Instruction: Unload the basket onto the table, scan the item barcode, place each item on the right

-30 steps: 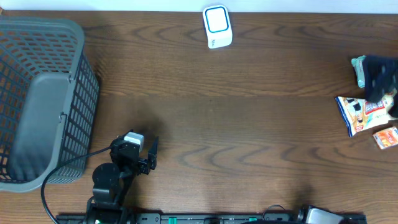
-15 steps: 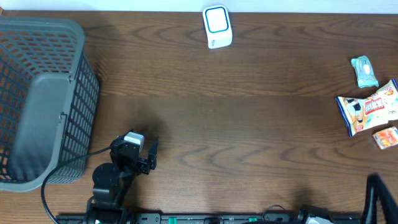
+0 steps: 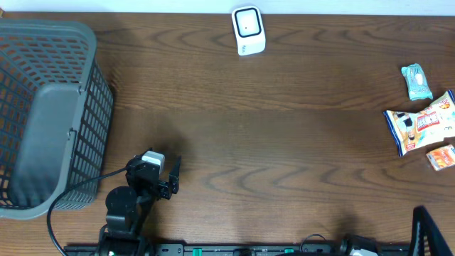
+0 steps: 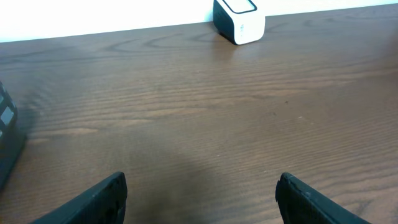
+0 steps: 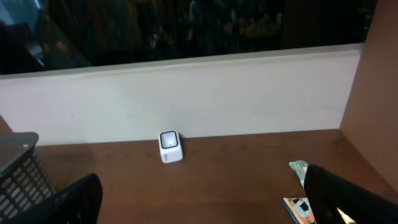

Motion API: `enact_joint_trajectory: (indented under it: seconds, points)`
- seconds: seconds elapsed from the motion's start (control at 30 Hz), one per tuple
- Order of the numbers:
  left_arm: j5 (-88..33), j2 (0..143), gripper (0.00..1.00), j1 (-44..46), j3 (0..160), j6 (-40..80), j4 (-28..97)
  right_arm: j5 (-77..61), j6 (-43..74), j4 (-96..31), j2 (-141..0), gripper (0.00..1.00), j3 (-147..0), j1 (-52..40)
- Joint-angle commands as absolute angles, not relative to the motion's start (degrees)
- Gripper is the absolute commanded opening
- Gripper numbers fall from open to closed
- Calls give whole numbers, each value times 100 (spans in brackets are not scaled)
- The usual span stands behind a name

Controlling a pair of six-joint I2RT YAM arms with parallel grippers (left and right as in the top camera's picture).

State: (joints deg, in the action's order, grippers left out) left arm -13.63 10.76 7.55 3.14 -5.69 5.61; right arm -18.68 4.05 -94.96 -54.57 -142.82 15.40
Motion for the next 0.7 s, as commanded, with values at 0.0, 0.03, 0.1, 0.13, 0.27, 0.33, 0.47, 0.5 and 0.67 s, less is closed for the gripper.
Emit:
enact_joint_trajectory:
  seconds: [0.0,0.03,0.1,0.13,0.27,0.33,0.47,0.5,0.67]
  points:
    - [-1455,1050,77,731,209,-482,705,-1968,336,-8978,-5074,99,-13570,1350]
    - [-1455,1050,77,729,209,-480,703,-1973,336,-8700,-4899,99,-13207,1264]
    - [-1455,1050,77,729,209,-482,703,-1992,336,-8182,-4563,99,-12481,1100]
    - [-1455,1050,77,729,209,-482,703,-2010,338,-7690,-4250,99,-11760,945]
    - [-1455,1050,77,729,209,-482,703,-2010,336,-6110,-3433,99,-9585,537]
    - [-1455,1050,77,731,209,-482,703,-2008,336,-5555,-3179,99,-8844,480]
    - [-1455,1050,77,729,209,-482,703,-2008,333,-4189,-2486,99,-7081,478]
    - [-1455,1050,77,729,209,-482,703,-2008,336,-3900,-2318,99,-6713,478]
    - [-1455,1050,77,729,209,-482,705,-2008,515,-2193,-1343,99,-4831,478]
